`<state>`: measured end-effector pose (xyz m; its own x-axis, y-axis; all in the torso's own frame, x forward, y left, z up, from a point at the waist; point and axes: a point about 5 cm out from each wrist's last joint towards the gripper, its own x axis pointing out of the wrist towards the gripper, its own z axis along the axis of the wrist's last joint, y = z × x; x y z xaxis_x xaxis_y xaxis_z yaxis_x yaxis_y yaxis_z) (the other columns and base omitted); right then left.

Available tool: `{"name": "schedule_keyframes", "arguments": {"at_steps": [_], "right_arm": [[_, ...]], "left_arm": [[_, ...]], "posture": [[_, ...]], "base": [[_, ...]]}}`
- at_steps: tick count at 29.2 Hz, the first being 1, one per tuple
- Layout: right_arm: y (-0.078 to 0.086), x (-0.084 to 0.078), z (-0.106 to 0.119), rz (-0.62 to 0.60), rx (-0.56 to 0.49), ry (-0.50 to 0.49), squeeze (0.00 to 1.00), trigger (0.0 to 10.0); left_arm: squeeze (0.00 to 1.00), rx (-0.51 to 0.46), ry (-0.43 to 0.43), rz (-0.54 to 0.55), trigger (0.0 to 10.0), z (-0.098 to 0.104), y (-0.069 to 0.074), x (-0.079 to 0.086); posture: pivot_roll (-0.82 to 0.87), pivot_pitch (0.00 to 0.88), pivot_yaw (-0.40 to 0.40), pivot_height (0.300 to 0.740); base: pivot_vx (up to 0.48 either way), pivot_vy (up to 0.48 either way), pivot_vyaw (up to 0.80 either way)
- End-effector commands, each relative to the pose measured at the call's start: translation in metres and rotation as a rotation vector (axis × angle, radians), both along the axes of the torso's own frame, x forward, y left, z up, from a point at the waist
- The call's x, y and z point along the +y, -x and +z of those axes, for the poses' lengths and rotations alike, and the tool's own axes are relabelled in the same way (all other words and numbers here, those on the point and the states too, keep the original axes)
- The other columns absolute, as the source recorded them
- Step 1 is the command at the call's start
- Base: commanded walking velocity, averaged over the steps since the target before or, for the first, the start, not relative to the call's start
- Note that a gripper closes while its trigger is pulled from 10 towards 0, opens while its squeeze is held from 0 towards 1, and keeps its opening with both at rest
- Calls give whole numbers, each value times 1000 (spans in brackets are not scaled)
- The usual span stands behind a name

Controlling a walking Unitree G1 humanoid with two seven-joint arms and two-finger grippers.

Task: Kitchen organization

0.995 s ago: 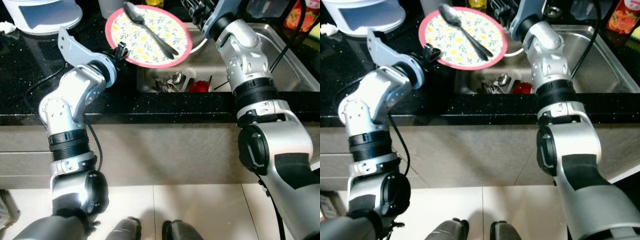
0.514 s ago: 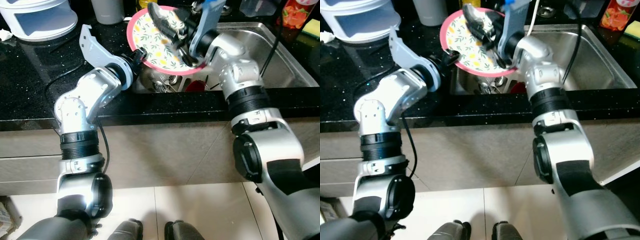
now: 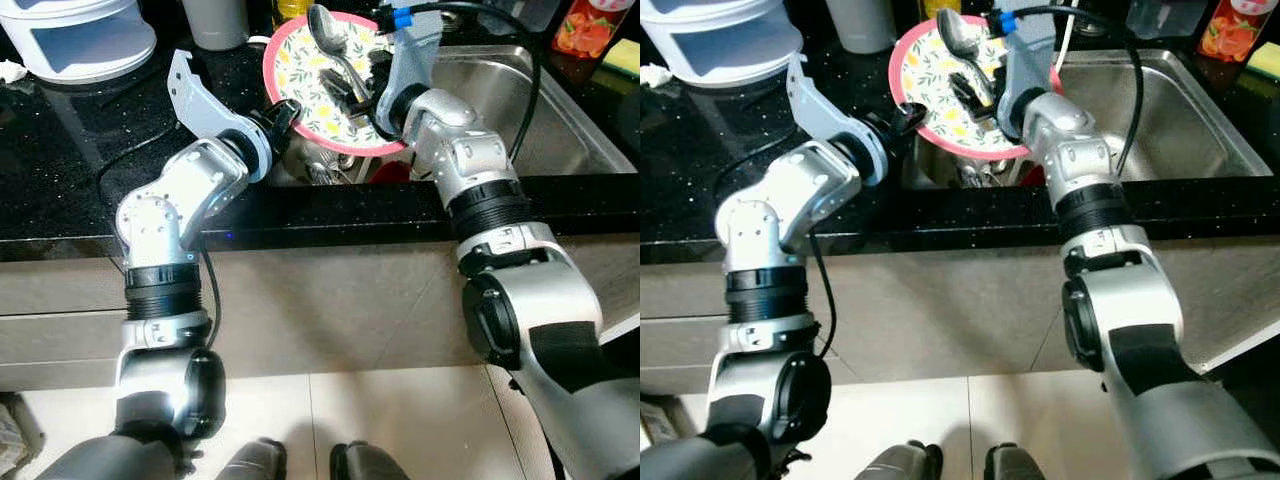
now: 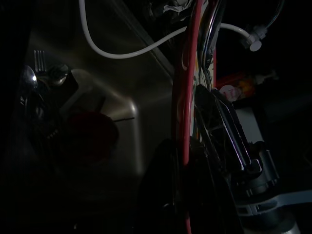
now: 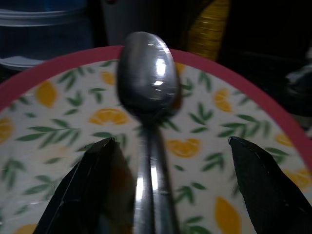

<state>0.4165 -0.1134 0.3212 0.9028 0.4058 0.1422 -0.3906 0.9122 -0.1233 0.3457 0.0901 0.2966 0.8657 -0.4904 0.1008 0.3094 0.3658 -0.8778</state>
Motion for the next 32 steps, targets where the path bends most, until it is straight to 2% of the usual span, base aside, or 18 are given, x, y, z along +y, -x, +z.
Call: {"name": "schedule_keyframes", "arguments": {"at_steps": [1, 4, 7, 8, 13, 17, 25, 32], "right_arm": [[-1, -3, -8, -14, 36, 7, 0, 10000], [-1, -5, -8, -20, 39, 19, 0, 10000], [-2, -4, -24, -7, 88, 46, 0, 10000], [-1, -2, -29, 15, 105, 56, 0, 118], [0, 3, -37, 72, 156, 41, 0, 0], [0, 4, -46, 111, 221, -22, 0, 0], [-1, 0, -41, 106, 224, -57, 0, 0], [-1, -5, -34, 99, 197, -126, 0, 0]], "left_arm": [[0, -34, 45, -23, 10000, 3, 2, -2], [0, -19, 70, -13, 10000, 0, -1, 0], [0, 3, 89, -5, 10000, -6, -1, -1], [0, -6, 90, -12, 10000, -4, 1, -3], [0, -26, 86, -22, 10000, 1, 3, -5], [0, -35, 77, -19, 10000, 2, 3, -6], [0, -45, 72, -20, 10000, 4, 3, -6], [0, -35, 64, -19, 10000, 4, 1, -8]], "posture": [[33, 93, 48, 740], [28, 110, 43, 740], [27, 102, 38, 740], [31, 105, 34, 740], [30, 114, 29, 740], [37, 106, 27, 740], [36, 111, 26, 740], [41, 106, 27, 740]], "base": [[0, 0, 0], [0, 0, 0], [0, 0, 0], [0, 0, 0], [0, 0, 0], [0, 0, 0], [0, 0, 0], [0, 0, 0]]}}
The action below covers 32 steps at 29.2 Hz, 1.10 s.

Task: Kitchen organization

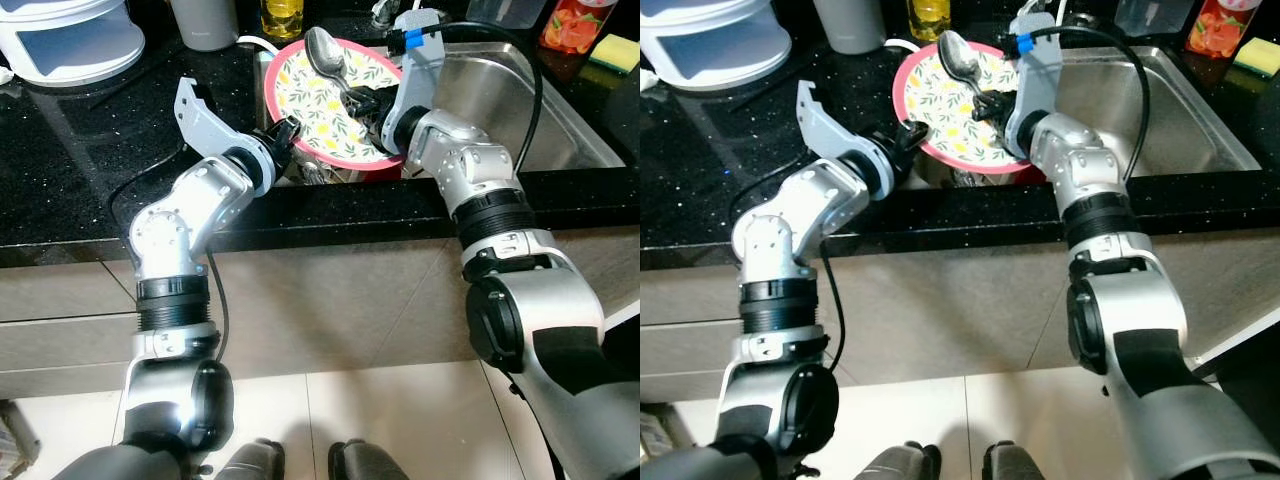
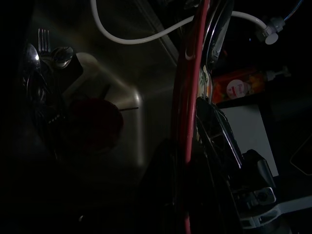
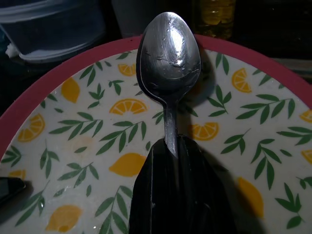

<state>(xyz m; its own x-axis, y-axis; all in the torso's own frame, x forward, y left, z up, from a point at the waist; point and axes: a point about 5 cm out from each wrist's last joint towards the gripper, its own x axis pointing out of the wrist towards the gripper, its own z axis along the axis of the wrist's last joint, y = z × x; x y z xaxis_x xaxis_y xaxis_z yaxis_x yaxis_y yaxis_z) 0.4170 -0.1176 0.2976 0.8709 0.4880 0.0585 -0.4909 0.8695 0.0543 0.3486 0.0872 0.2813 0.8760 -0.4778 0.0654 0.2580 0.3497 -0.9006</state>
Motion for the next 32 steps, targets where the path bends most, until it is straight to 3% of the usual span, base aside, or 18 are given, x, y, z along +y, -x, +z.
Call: {"name": "schedule_keyframes", "arguments": {"at_steps": [1, 2, 3, 4, 8, 10, 11, 12, 13, 16, 18, 20, 23, 25, 28, 30, 31, 32], "right_arm": [[1, -1, -5, 2, -2, -44, 0, 0], [1, -1, -5, 2, -2, -44, 0, 0], [2, 0, 2, 14, -54, -84, 0, 1686], [4, -1, 13, 16, -108, -147, 0, 10000], [7, -3, 36, 33, -191, -259, 0, 10000], [10, 0, 54, 76, -263, -320, 0, 10000], [10, 0, 54, 76, -263, -320, 0, 10000], [12, 4, 59, 122, -309, -326, 0, 10000], [12, 4, 59, 122, -309, -326, 0, 10000], [15, 18, 70, 189, -329, -335, 0, 10000], [15, 20, 76, 203, -340, -336, 0, 10000], [17, 23, 90, 217, -379, -325, 0, 10000], [17, 23, 93, 218, -395, -315, 0, 10000], [5, 22, 78, 79, -312, -176, 0, 10000], [-1, 20, 64, -3, -245, -97, 0, 10000], [-10, 15, 13, -156, -63, 110, 0, 10000], [-10, 15, 13, -156, -63, 110, 0, 10000], [-12, 12, -15, -206, 19, 184, 0, 10000]], "left_arm": [[0, -83, 40, -25, 10000, 17, 3, -5], [0, -83, 40, -25, 10000, 17, 3, -5], [0, -76, 36, -19, 10000, 14, 2, -5], [0, -70, 31, -12, 10000, 11, 2, -4], [0, -69, 20, 17, 10000, 12, 1, 2], [0, -67, 21, 92, 10000, 15, -4, 20], [0, -67, 21, 92, 10000, 15, -4, 20], [0, -69, 24, 156, 10000, 13, -5, 35], [0, -69, 24, 156, 10000, 13, -5, 35], [0, -100, 27, 270, 10000, 22, 3, 68], [0, -112, 26, 298, 10000, 26, 5, 74], [0, -158, 20, 373, 10000, 38, 12, 93], [0, -174, 18, 398, 10000, 41, 15, 99], [0, -184, -32, 496, 10000, 42, 27, 115], [0, -183, -46, 526, 10000, 41, 32, 119], [0, -177, -59, 555, 10000, 40, 39, 121], [0, -177, -59, 555, 10000, 40, 39, 121], [0, -175, -58, 557, 10000, 38, 41, 119]], "posture": [[45, 95, 21, 740], [45, 95, 21, 740], [45, 79, 18, 740], [51, 62, 8, 740], [65, 53, -5, 740], [83, 59, -35, 740], [83, 59, -35, 740], [103, 50, -57, 740], [103, 50, -57, 740], [139, 25, -95, 740], [160, 34, -117, 740], [194, 63, -151, 740], [199, 61, -155, 740], [235, 59, -177, 740], [238, 63, -179, 740], [250, 108, -192, 740], [250, 108, -192, 740], [255, 113, -197, 740]], "base": [[0, 0, 0], [0, 0, 0], [0, 0, 0], [0, 0, 0], [0, 0, 0], [0, 0, 0], [0, 0, 0], [0, 0, 0], [0, 0, 0], [0, 0, 0], [0, 0, 0], [0, 0, 0], [0, 0, 0], [0, 0, 0], [0, 0, 0], [0, 0, 0], [0, 0, 0], [0, 0, 0]]}}
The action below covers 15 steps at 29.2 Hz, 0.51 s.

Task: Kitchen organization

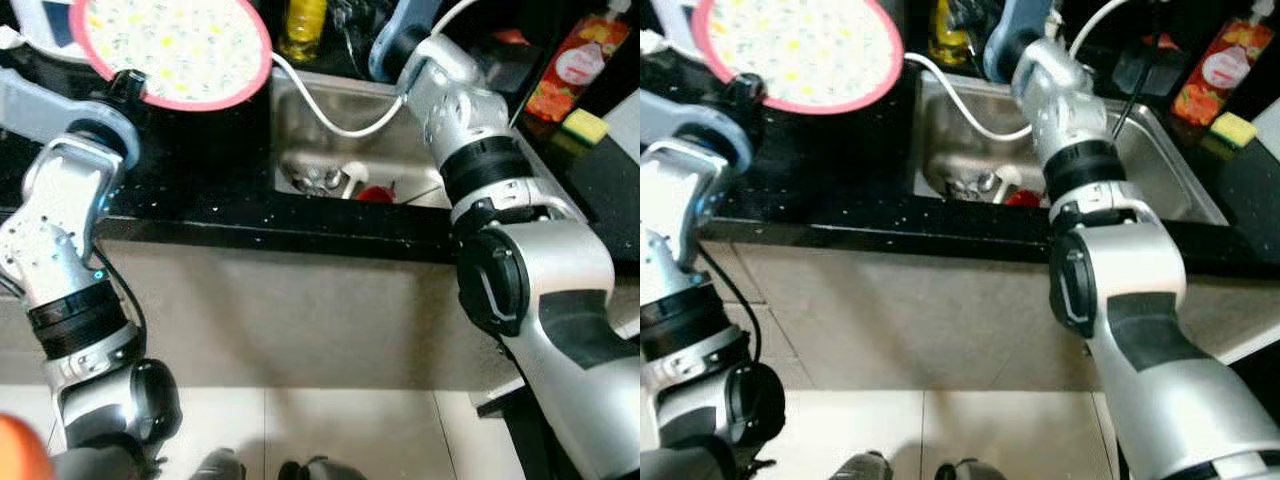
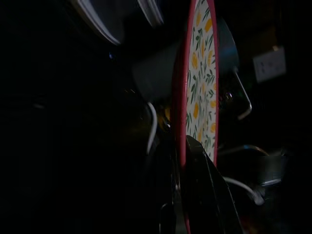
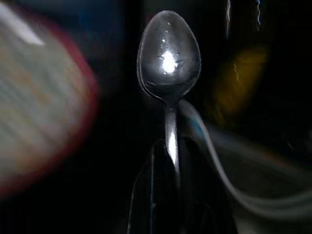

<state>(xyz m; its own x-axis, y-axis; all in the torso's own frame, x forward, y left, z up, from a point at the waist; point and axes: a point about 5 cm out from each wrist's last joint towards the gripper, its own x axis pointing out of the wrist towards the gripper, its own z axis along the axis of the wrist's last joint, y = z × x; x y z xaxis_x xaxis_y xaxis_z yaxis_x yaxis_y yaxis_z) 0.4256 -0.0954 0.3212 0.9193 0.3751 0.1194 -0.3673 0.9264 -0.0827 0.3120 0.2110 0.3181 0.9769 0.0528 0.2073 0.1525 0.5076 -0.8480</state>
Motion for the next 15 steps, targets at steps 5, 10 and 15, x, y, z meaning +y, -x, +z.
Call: {"name": "schedule_keyframes", "arguments": {"at_steps": [5, 10, 15], "right_arm": [[-2, -15, -68, -127, 220, 78, 0, 10000], [-4, -18, -49, -141, 182, 46, 0, 10000], [-1, -17, -77, -148, 270, 127, 0, 10000]], "left_arm": [[0, 7, -11, -2, 10000, -5, 8, -9], [0, 0, -26, -14, 10000, 2, 6, -10], [0, -1, -11, -23, 10000, 2, 6, -15]], "posture": [[272, 105, -198, 740], [257, 120, -201, 740], [263, 112, -200, 740]], "base": [[0, 0, 0], [0, 0, 0], [0, 0, 0]]}}
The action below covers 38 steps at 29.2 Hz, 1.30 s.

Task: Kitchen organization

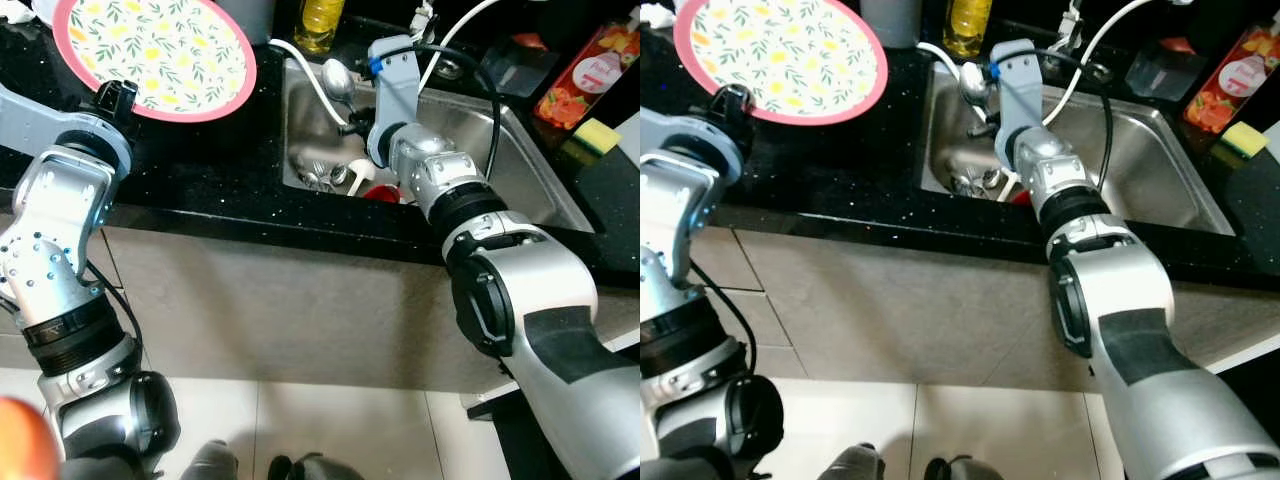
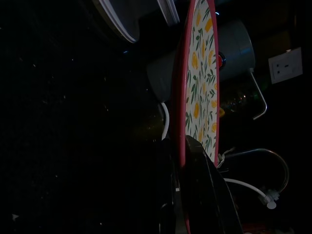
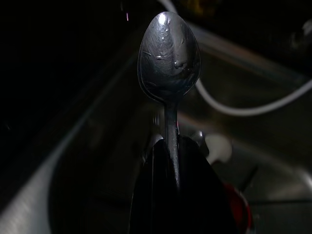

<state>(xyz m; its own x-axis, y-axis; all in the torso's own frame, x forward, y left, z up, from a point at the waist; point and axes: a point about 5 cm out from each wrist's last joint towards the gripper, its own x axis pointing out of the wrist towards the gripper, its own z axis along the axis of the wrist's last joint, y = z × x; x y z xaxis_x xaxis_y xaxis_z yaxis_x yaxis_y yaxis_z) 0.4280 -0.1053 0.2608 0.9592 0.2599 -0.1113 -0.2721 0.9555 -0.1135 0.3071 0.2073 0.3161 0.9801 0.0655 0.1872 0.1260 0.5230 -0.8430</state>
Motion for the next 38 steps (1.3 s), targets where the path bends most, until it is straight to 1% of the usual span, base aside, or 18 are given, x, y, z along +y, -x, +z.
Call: {"name": "schedule_keyframes", "arguments": {"at_steps": [1, 6, 7, 8, 10, 11, 14, 15, 17, 19, 21, 25, 30, 32, 35, 36, 37, 38], "right_arm": [[1, -7, -17, -27, 61, 22, 0, 10000], [1, -10, -14, -43, 52, 5, 0, 10000], [1, -10, -15, -52, 49, 5, 675, 10000], [1, -11, -15, -57, 47, 6, 1000, 10000], [-2, -13, 13, -77, -82, -49, 1000, 10000], [-3, -20, 46, -117, -224, -164, 0, 10000], [-1, -27, 68, -147, -319, -248, 0, 10000], [2, -38, 90, -178, -418, -337, 0, 10000], [2, -38, 90, -178, -418, -337, 0, 10000], [7, -57, 112, -226, -510, -446, 0, 10000], [5, -69, 91, -271, -445, -459, 0, 10000], [3, -75, 72, -305, -397, -470, 0, 10000], [7, -87, 90, -309, -485, -487, 0, 10000], [7, -88, 83, -321, -469, -476, 0, 10000], [-1, -81, 25, -307, -143, -335, 0, 10000], [-1, -81, 25, -307, -143, -335, 0, 10000], [0, -78, 9, -289, -46, -312, 0, 10000], [0, -77, 8, -264, -44, -405, 0, 10000]], "left_arm": [[0, -22, 4, -40, 10000, 4, 1, -11], [0, -14, 6, -40, 10000, 3, 3, -12], [0, -9, 9, -40, 10000, 1, 4, -13], [0, -6, 11, -41, 10000, 0, 4, -13], [0, -11, 6, -48, 10000, 3, 3, -14], [0, -18, 2, -50, 10000, 5, 3, -14], [0, -21, 0, -51, 10000, 5, 3, -13], [0, -18, -1, -54, 10000, 4, 2, -13], [0, -18, -1, -54, 10000, 4, 2, -13], [0, -21, -13, -82, 10000, 7, -3, -18], [0, -14, -15, -108, 10000, 6, -9, -22], [0, 4, -13, -124, 10000, 2, -12, -25], [0, 2, -42, -159, 10000, 8, -16, -27], [0, 5, -42, -171, 10000, 7, -18, -30], [0, 10, -53, -240, 10000, 1, -22, -40], [0, 10, -53, -240, 10000, 1, -22, -40], [0, 4, -60, -264, 10000, 0, -22, -41], [0, -14, -55, -306, 10000, 1, -26, -46]], "posture": [[263, 112, -200, 740], [262, 123, -200, 740], [263, 120, -200, 740], [263, 120, -200, 740], [270, 116, -193, 740], [265, 110, -185, 740], [265, 106, -182, 740], [257, 82, -171, 740], [257, 82, -171, 740], [244, 64, -148, 740], [234, 73, -128, 740], [237, 63, -109, 740], [221, 60, -73, 740], [216, 55, -66, 740], [213, 60, -50, 740], [213, 60, -50, 740], [207, 64, -48, 740], [199, 46, -28, 740]], "base": [[0, 0, 0], [0, 0, 0], [0, 0, 0], [0, 0, 0], [0, 0, 0], [0, 0, 0], [0, 0, 0], [0, 0, 0], [0, 0, 0], [0, 0, 0], [0, 0, 0], [0, 0, 0], [0, 0, 0], [0, 0, 0], [0, 0, 0], [0, 0, 0], [0, 0, 0], [0, 0, 0]]}}
